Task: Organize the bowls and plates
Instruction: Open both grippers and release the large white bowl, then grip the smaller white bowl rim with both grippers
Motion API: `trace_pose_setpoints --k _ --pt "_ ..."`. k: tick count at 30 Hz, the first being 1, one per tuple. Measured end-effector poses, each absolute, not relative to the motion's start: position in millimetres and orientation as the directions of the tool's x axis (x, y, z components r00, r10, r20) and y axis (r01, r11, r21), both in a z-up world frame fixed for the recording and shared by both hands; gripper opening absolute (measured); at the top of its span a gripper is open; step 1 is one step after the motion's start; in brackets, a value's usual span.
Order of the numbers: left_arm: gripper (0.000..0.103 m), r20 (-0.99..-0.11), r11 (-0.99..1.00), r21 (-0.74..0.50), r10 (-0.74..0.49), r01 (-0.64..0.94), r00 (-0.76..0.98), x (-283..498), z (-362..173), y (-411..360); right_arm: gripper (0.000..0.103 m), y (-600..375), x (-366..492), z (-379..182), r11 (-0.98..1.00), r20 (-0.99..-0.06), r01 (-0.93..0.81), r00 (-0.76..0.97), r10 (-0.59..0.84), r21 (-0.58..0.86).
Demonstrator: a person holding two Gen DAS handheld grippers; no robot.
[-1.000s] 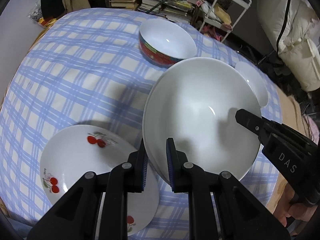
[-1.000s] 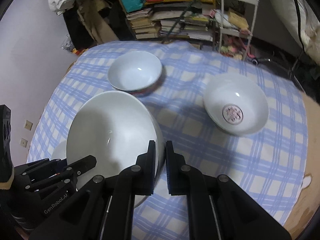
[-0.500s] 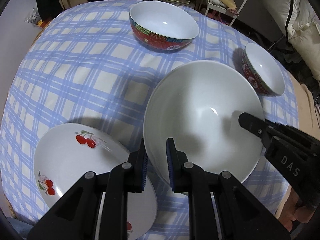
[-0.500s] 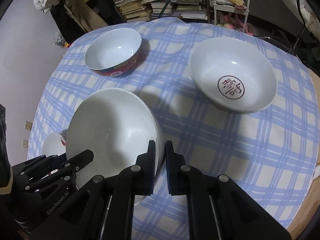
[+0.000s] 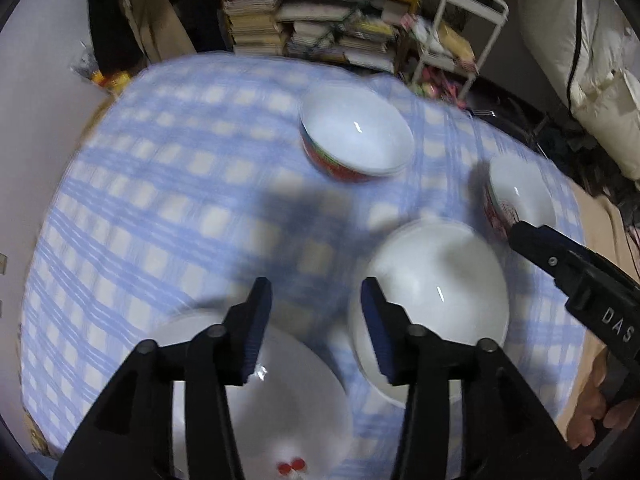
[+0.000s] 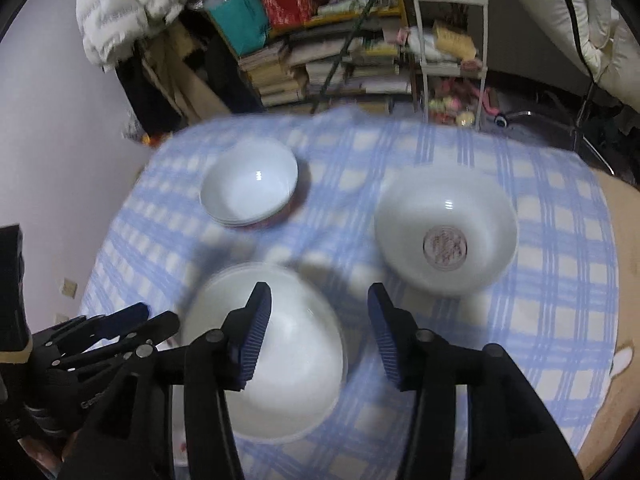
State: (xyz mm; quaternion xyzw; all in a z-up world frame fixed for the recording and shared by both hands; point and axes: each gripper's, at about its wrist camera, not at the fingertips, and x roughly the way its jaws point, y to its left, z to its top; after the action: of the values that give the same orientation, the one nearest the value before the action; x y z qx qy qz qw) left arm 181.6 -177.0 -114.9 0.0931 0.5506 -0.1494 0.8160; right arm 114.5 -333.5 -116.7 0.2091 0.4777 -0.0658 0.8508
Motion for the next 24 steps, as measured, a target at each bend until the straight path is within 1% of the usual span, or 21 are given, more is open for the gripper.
trace_pose_setpoints --k 1,2,3,4,6,8,10,12,15,18,21,24 --pt "0.053 -0.922 0.94 0.001 -0.131 0.34 0.364 186.3 -112.0 -177.0 0.054 -336.0 119.7 -114.5 0.901 -0.836 0.315 0.542 0.086 0.298" --pt "0.057 -0.919 0.942 0.009 -0.124 0.335 0.375 194.2 -109.7 -176.9 0.058 -338.6 125.3 -112.4 0.897 -0.83 0.319 0.551 0.087 0.306" --pt "0.068 -0.918 0.943 0.0 -0.132 0.334 0.374 201.3 -108.5 -176.8 0.063 -340.7 130.0 -110.6 0.892 -0.824 0.322 0.56 0.09 0.317" --pt "0.074 -0.917 0.941 -0.024 -0.156 0.338 0.368 207.6 -107.2 -175.6 0.066 -343.0 134.4 -108.7 0.887 -0.812 0.321 0.576 0.096 0.333" --pt "0.074 -0.914 0.942 -0.053 -0.179 0.331 0.364 221.8 -107.1 -175.2 0.068 -348.0 145.1 -104.9 0.877 -0.781 0.304 0.613 0.118 0.372" --pt "0.074 -0.907 0.946 -0.014 -0.148 0.324 0.394 233.6 -104.8 -177.6 0.068 -351.7 157.6 -103.3 0.87 -0.766 0.304 0.631 0.12 0.387" --pt "0.074 -0.894 0.947 0.016 -0.13 0.321 0.429 244.3 -102.3 -181.1 0.072 -352.2 168.2 -103.4 0.877 -0.761 0.303 0.641 0.102 0.373" --pt "0.074 -0.892 0.948 0.018 -0.129 0.319 0.433 255.7 -102.7 -184.5 0.085 -354.4 181.0 -106.5 0.875 -0.75 0.288 0.651 0.119 0.389" --pt "0.074 -0.896 0.953 0.012 -0.125 0.303 0.427 273.7 -104.2 -189.2 0.098 -359.9 196.3 -112.4 0.867 -0.748 0.295 0.653 0.124 0.402" --pt "0.074 -0.898 0.958 0.011 -0.117 0.287 0.425 284.4 -106.3 -193.0 0.099 -365.0 211.3 -119.6 0.854 -0.742 0.303 0.656 0.136 0.423" --pt "0.074 -0.906 0.955 0.028 -0.1 0.295 0.412 291.9 -112.1 -200.4 0.099 -366.2 226.1 -127.3 0.859 -0.759 0.298 0.634 0.149 0.417" --pt "0.074 -0.912 0.947 0.069 -0.067 0.314 0.404 296.3 -120.9 -208.7 0.099 -364.5 235.6 -134.9 0.856 -0.758 0.28 0.628 0.178 0.434"
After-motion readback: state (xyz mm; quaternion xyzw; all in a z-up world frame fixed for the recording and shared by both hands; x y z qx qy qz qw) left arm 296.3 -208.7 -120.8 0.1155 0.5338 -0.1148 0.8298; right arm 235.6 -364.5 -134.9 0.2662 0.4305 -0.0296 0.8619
